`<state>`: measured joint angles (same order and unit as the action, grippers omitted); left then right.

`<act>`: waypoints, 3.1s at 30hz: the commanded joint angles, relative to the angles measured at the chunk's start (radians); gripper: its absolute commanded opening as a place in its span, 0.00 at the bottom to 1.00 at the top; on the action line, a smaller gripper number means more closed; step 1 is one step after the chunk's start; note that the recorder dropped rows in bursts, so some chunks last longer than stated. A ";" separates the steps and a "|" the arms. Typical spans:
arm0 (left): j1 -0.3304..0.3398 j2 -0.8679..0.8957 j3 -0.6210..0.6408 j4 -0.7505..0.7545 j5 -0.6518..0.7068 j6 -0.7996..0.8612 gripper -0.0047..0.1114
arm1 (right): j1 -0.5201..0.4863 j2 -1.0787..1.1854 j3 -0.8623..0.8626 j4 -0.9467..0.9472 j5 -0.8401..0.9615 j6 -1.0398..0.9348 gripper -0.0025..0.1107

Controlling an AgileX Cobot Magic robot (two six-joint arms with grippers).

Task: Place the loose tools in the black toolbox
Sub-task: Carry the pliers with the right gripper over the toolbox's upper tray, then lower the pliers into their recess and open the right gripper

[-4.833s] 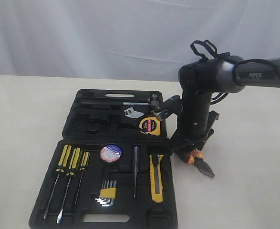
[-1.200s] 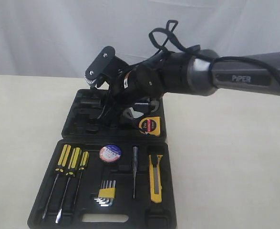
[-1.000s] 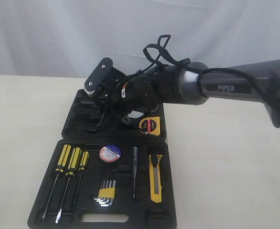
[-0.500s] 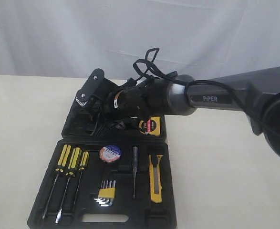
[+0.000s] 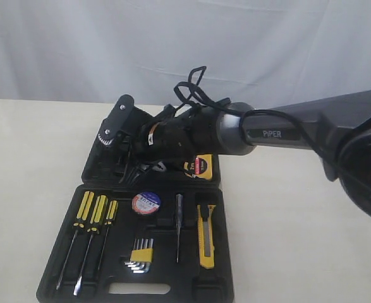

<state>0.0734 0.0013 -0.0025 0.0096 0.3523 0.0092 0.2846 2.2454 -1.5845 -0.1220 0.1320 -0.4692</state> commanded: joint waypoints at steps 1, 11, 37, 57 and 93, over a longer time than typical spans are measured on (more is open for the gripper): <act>-0.005 -0.001 0.003 -0.010 -0.010 -0.002 0.04 | -0.002 0.031 0.002 0.008 0.094 -0.126 0.02; -0.005 -0.001 0.003 -0.010 -0.010 -0.002 0.04 | -0.002 0.039 0.002 0.028 0.108 -0.190 0.02; -0.005 -0.001 0.003 -0.010 -0.010 -0.002 0.04 | -0.002 0.039 0.002 0.072 0.142 -0.187 0.67; -0.005 -0.001 0.003 -0.010 -0.010 -0.002 0.04 | 0.020 -0.071 0.002 0.172 0.169 -0.043 0.26; -0.005 -0.001 0.003 -0.010 -0.010 -0.002 0.04 | 0.032 0.117 0.004 0.231 -0.132 0.454 0.02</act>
<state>0.0734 0.0013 -0.0025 0.0096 0.3523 0.0092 0.3239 2.3666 -1.5845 0.1100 -0.0295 -0.0188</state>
